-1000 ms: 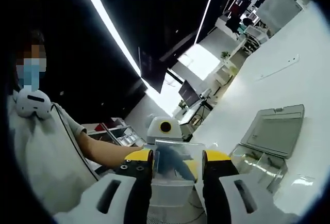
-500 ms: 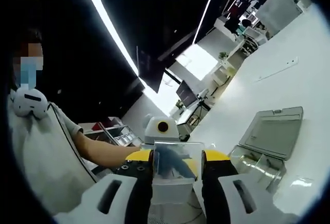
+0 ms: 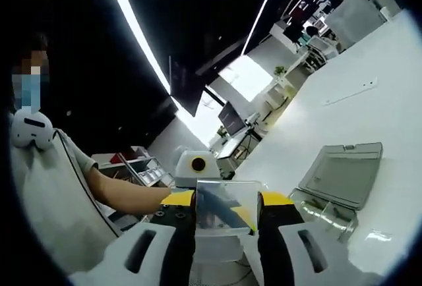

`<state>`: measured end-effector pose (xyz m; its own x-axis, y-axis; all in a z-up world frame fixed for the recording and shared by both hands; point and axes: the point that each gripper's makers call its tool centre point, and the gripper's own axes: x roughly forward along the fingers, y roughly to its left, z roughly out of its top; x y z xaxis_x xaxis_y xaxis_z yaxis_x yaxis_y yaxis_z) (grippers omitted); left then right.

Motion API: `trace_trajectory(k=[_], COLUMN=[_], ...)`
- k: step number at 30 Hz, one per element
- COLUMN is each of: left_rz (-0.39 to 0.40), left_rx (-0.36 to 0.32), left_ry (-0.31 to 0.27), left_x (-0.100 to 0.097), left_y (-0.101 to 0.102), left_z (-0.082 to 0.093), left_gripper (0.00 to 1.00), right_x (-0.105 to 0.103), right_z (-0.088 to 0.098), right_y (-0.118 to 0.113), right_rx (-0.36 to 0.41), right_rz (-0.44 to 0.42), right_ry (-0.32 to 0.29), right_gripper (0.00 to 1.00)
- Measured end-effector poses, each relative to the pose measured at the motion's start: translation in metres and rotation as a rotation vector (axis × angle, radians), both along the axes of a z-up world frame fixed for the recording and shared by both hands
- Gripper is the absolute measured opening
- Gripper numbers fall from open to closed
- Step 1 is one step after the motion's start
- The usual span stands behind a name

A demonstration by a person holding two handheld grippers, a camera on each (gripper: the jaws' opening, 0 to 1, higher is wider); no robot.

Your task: Insert the divider into the dual guide fixture by aligning both edges with the guide slots and pushing it downward to the bottom, including one-sided entry, uneven engagement, binding, and posture correction.

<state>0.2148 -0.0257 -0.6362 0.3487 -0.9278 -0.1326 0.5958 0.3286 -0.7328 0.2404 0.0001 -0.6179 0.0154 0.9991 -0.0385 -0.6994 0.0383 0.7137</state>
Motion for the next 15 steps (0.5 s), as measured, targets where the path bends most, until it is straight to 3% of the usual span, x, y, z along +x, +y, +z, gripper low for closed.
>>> trace_trajectory(k=[4, 11, 15], left_rz=[0.016, 0.010, 0.016], left_rx=[0.051, 0.255, 0.330], left_ry=[-0.025, -0.102, -0.099], left_x=[0.006, 0.006, 0.005], left_y=[0.002, 0.008, 0.005], left_z=[-0.001, -0.015, -0.021], left_gripper=[0.43, 0.44, 0.43], right_x=[0.001, 0.009, 0.011], right_z=[-0.004, -0.019, -0.025], right_y=[0.001, 0.001, 0.000], right_rx=[-0.027, -0.108, -0.134], right_rz=[-0.008, -0.049, -0.064], right_ry=[0.005, 0.030, 0.037], right_gripper=[0.32, 0.32, 0.32])
